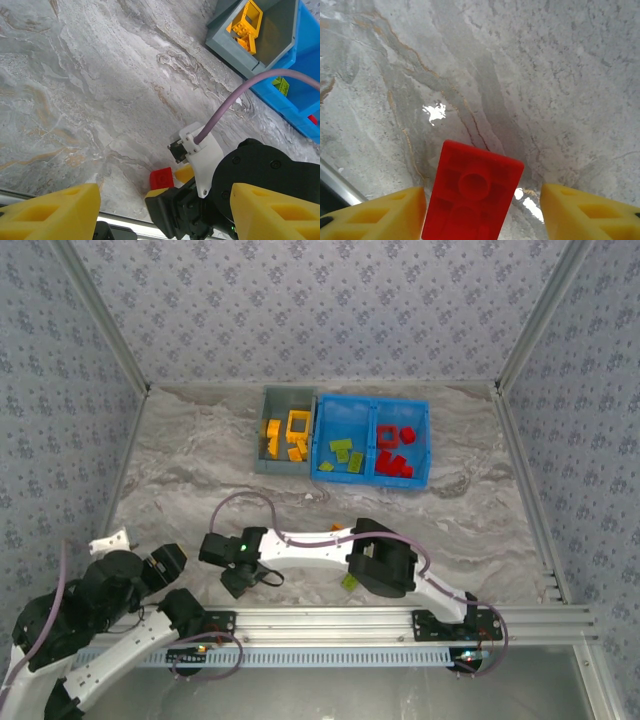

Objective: Sort the legos into containers by color

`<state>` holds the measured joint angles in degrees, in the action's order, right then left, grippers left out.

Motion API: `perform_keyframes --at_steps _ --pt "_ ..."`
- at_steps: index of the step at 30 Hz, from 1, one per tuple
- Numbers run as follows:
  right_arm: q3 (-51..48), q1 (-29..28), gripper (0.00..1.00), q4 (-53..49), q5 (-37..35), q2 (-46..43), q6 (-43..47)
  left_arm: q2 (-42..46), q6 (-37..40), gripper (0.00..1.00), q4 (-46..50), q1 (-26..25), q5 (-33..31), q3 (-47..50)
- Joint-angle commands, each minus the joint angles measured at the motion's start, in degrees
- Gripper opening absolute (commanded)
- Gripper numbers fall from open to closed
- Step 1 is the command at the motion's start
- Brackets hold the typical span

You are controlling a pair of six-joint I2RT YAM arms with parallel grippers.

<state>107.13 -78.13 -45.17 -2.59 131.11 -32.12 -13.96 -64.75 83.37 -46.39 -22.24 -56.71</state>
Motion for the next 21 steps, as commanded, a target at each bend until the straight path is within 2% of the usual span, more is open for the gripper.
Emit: perform_keyframes --at_steps 1,8,13,17,21 --pt "2.03 0.23 0.59 -4.24 -3.36 2.07 0.26 -0.77 0.65 0.69 -1.61 0.25 0.75 0.54" --pt "1.76 0.67 0.45 -4.84 -6.61 2.29 1.24 -0.74 0.66 0.69 -2.38 0.25 0.97 1.30" --pt "0.03 0.84 0.27 -3.20 -8.55 -0.10 1.71 -1.07 0.90 0.69 -3.30 0.20 1.45 1.95" --pt "-6.75 2.17 0.25 -1.18 -13.84 -10.44 0.99 -2.86 3.37 0.70 -8.44 0.25 4.89 3.15" --pt "-16.01 6.56 0.25 -0.94 -19.23 -25.17 -0.52 -10.74 8.28 0.70 -19.07 0.23 12.07 4.25"
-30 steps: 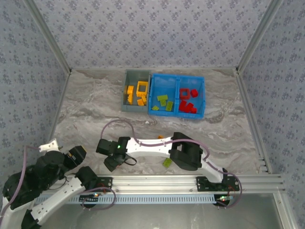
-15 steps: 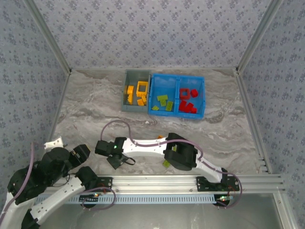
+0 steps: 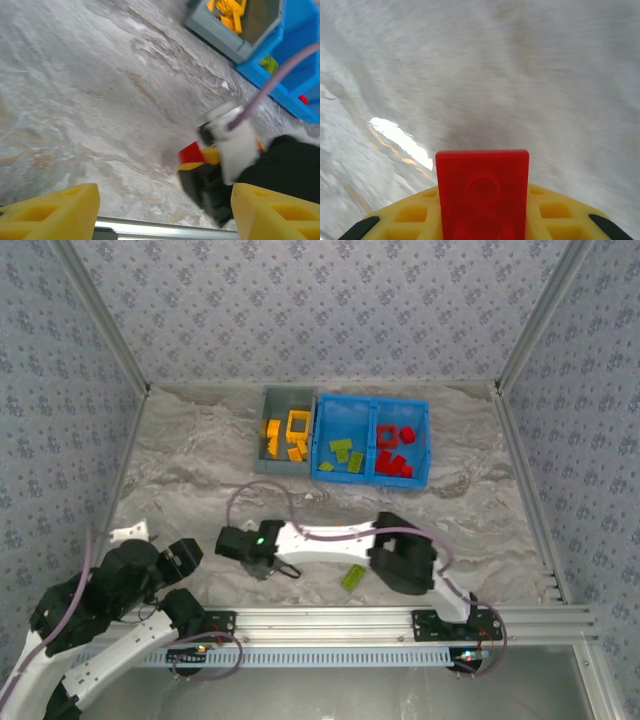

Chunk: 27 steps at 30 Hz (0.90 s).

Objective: Sort the legos into containers by color

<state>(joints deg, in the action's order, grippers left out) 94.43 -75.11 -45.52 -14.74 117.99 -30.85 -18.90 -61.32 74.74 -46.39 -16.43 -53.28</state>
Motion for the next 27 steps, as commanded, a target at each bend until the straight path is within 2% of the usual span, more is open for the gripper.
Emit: perform_keyframes --at_steps 1,6,10,12,17,21,27 --pt "-5.75 5.77 0.25 -0.94 -7.56 -15.75 -2.25 -8.21 5.86 0.70 -13.57 0.23 7.76 0.94" --pt "-16.21 20.89 0.25 -2.67 -7.65 -29.78 -1.44 -22.43 8.60 0.70 -33.66 -0.63 13.83 1.62" --pt "-18.06 33.33 0.26 -3.93 -7.32 -32.94 0.87 -35.97 10.83 0.70 -45.36 -5.73 13.49 -2.24" --pt "-16.86 39.79 0.26 -4.58 -7.87 -31.40 1.81 -44.02 12.95 0.70 -48.50 -9.61 12.30 -6.31" --pt "-12.26 49.92 0.27 -4.40 -9.13 -22.97 3.59 -59.27 15.33 0.70 -52.27 -16.53 11.18 -14.42" --pt "-7.12 54.22 0.27 -4.01 -8.54 -14.60 4.13 -65.70 15.55 0.69 -54.34 -19.20 11.07 -17.37" --pt "-0.13 57.38 0.29 -4.42 -7.82 -5.49 4.13 -70.20 16.57 0.69 -53.93 -21.12 10.52 -19.35"
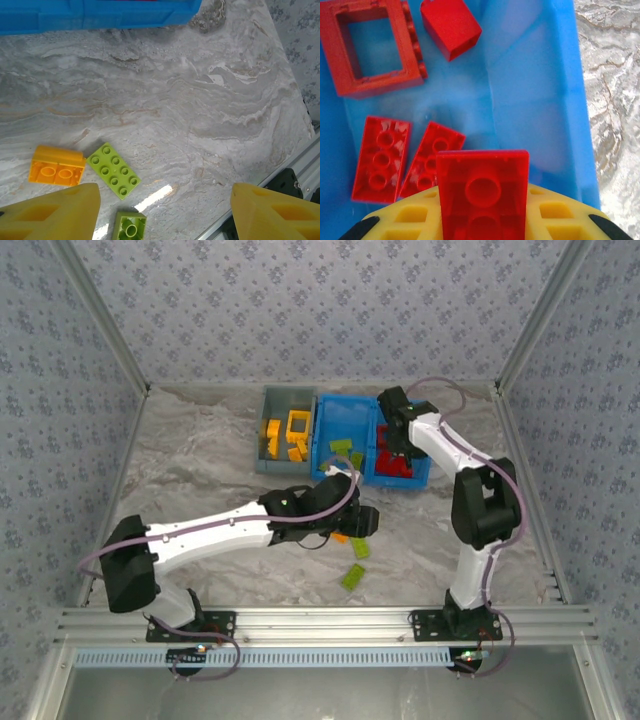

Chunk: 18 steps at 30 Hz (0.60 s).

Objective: Sort the legos into containers by color

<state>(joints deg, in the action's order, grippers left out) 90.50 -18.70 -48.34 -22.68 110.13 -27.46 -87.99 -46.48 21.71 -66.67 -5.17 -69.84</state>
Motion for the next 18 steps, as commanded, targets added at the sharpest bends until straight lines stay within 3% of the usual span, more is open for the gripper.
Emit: perform_keyframes --at_steps 1,9,12,18 --pt "4.69 1.21 0.30 -1.79 0.38 3.52 0.75 -1.63 1.99 0.69 -0.50 -0.98 -0.97 -3.00" --pt "8.92 0.91 0.55 -2.40 0.68 6.88 -0.04 -4.33 3.54 0.70 2.74 -1.72 -1.94 -3.84" --pt "9.54 -0.15 0.60 -2.21 1.10 4.19 0.03 -4.96 3.71 0.70 4.06 -1.82 -2.27 -3.90" --pt "9.84 -3.09 0.58 -3.08 -0.98 -4.29 0.35 -6.38 -0.48 0.71 9.60 -1.87 -4.22 -4.70"
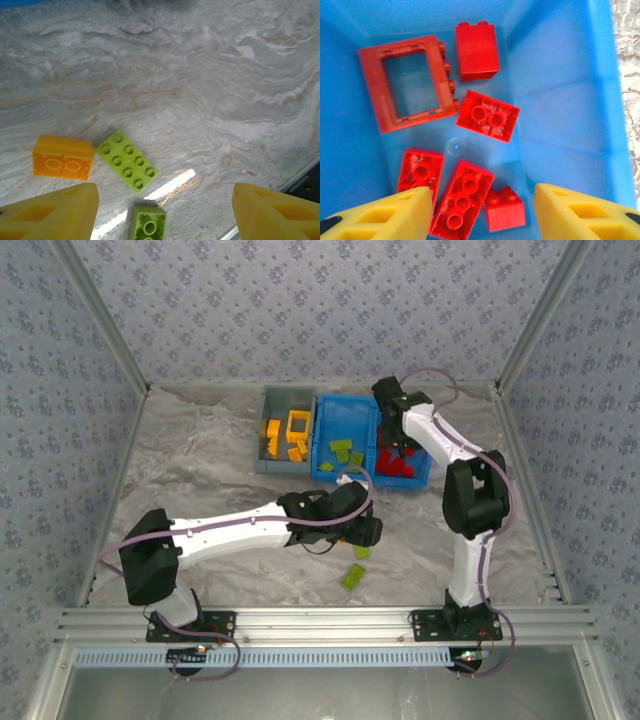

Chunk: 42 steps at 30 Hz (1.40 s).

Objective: Sort the legos into containers by color

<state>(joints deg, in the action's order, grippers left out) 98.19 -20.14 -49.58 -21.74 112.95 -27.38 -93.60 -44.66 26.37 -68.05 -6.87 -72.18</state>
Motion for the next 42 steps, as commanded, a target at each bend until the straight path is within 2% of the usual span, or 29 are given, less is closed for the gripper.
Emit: perform_keyframes --at_steps 1,6,10,15,19,21,26,33,42 --pt "1.47 -2.22 0.58 -1.84 -2.51 -9.30 0.41 -0.96 -3.81 0.71 6.31 -0.35 -3.25 -2.43" --pt "-9.09 -6.49 0.59 2.35 -3.79 -25.44 1.17 -1.52 -10.32 0.70 7.16 1.20 -0.08 -0.93" --pt "-22.91 -11.14 0.61 7.02 -2.55 -40.86 2.40 -3.93 -10.87 0.70 9.02 1.34 1.96 -2.87" --pt "-36.93 -15.09 0.62 4.71 3.02 -58.60 -0.74 -8.87 -13.83 0.70 12.13 1.61 7.23 -6.61" --pt "-44.75 -16.70 0.62 4.54 10.78 -70.38 -1.78 -12.19 -16.85 0.70 13.02 1.52 11.14 -8.30" --pt "-47.03 -17.35 0.63 2.91 11.37 -75.74 -2.77 -13.45 -18.12 0.70 12.94 1.52 12.27 -9.33" --pt "-47.79 -17.50 0.63 -0.70 11.18 -80.52 -3.18 -13.44 -21.46 0.72 18.48 1.58 6.95 -10.12" --pt "-48.76 -17.65 0.63 2.36 13.37 -78.17 -3.12 -10.64 -26.95 0.73 9.82 5.64 8.30 -2.49" --pt "-50.11 -18.94 0.63 4.64 15.18 -77.70 -3.70 -10.25 -39.42 0.73 1.65 9.72 8.92 1.48"
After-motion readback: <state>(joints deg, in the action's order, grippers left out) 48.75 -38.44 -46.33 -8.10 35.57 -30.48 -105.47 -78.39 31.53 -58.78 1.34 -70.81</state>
